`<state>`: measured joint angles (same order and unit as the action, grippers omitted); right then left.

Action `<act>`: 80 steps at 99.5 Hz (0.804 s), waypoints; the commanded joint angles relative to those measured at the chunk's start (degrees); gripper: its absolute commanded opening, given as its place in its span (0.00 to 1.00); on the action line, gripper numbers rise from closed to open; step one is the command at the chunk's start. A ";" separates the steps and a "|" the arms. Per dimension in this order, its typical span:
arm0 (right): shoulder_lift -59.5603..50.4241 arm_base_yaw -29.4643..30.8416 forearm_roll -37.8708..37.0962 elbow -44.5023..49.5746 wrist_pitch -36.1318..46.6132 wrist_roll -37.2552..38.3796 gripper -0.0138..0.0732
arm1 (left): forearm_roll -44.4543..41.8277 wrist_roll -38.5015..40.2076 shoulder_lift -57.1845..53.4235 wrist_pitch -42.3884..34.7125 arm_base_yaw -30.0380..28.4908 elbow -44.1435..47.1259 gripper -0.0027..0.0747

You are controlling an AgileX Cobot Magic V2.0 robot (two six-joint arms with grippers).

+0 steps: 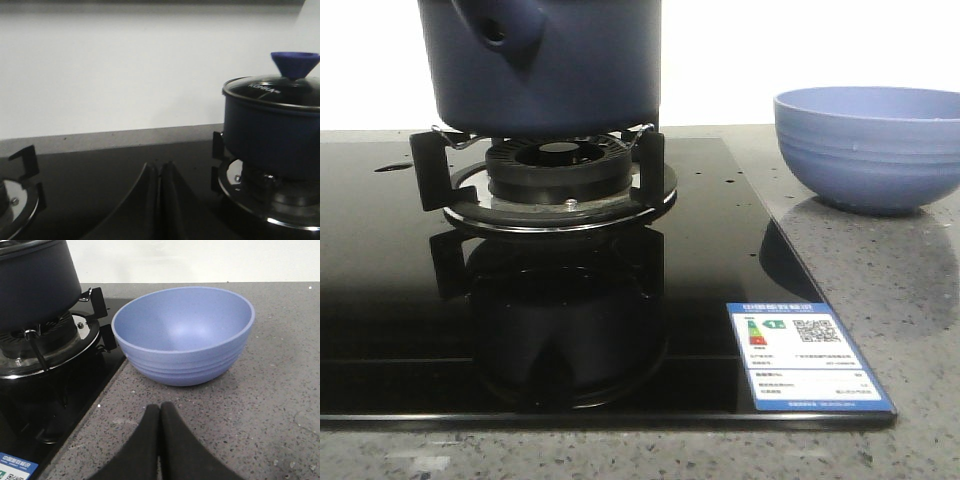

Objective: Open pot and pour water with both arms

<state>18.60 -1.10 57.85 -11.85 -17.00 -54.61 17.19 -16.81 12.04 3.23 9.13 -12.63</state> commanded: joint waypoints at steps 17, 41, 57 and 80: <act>-0.02 -0.19 1.48 -1.46 2.50 -0.67 0.09 | -16.60 20.46 -7.97 -1.31 -8.17 7.16 0.01; -0.02 -0.19 1.48 -1.46 2.50 -0.67 0.09 | -16.60 21.82 -13.89 -3.23 -9.30 14.68 0.01; -0.02 -0.19 1.48 -1.46 2.50 -0.67 0.09 | -16.46 21.82 -13.89 -2.42 -9.30 14.64 0.01; -0.02 -0.19 1.48 -1.46 2.50 -0.67 0.09 | -14.96 21.82 -13.89 -1.30 -9.31 14.53 0.01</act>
<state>18.60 -1.10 57.88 -11.81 -17.00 -54.61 1.53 4.35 -0.18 5.69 -0.03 -0.05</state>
